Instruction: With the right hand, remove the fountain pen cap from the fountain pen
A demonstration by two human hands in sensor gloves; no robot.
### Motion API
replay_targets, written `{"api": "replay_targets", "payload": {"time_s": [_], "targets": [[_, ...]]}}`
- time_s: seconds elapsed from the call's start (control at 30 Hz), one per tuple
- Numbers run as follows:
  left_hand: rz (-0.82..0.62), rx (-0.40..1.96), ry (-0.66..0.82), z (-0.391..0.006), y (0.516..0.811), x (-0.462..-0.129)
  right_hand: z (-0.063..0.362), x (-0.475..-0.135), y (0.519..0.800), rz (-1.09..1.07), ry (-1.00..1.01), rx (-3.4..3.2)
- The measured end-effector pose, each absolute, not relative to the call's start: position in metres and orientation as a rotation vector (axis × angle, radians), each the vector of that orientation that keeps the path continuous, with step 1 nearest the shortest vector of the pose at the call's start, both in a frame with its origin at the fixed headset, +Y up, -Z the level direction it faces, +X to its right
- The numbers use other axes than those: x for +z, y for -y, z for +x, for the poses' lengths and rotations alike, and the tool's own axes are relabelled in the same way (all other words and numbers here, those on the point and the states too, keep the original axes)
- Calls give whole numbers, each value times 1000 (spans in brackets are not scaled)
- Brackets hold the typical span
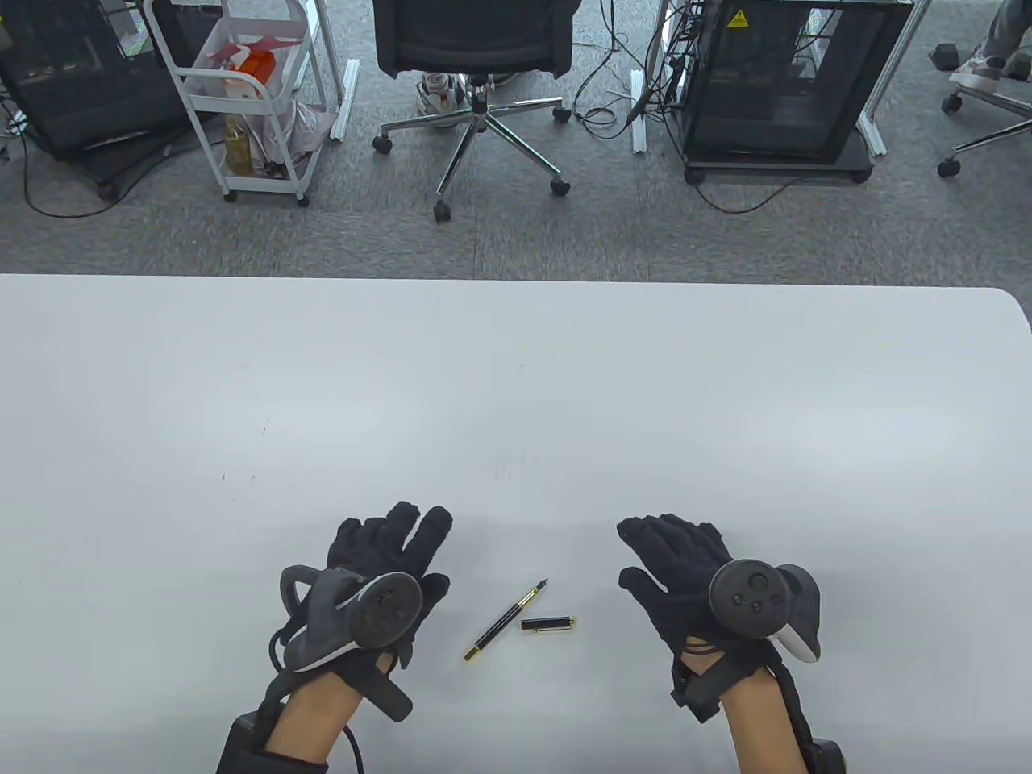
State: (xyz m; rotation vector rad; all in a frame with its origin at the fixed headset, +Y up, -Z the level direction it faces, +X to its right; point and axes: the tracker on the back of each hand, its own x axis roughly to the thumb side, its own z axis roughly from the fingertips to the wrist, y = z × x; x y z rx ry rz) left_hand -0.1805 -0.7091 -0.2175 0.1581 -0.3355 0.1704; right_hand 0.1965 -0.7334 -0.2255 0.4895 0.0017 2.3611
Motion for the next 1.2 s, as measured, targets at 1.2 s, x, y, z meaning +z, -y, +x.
{"api": "replay_targets", "payload": {"time_s": [1.2], "targets": [[50,331,273,-219,726,-218,199,-229,753,439,-213,2282]]}}
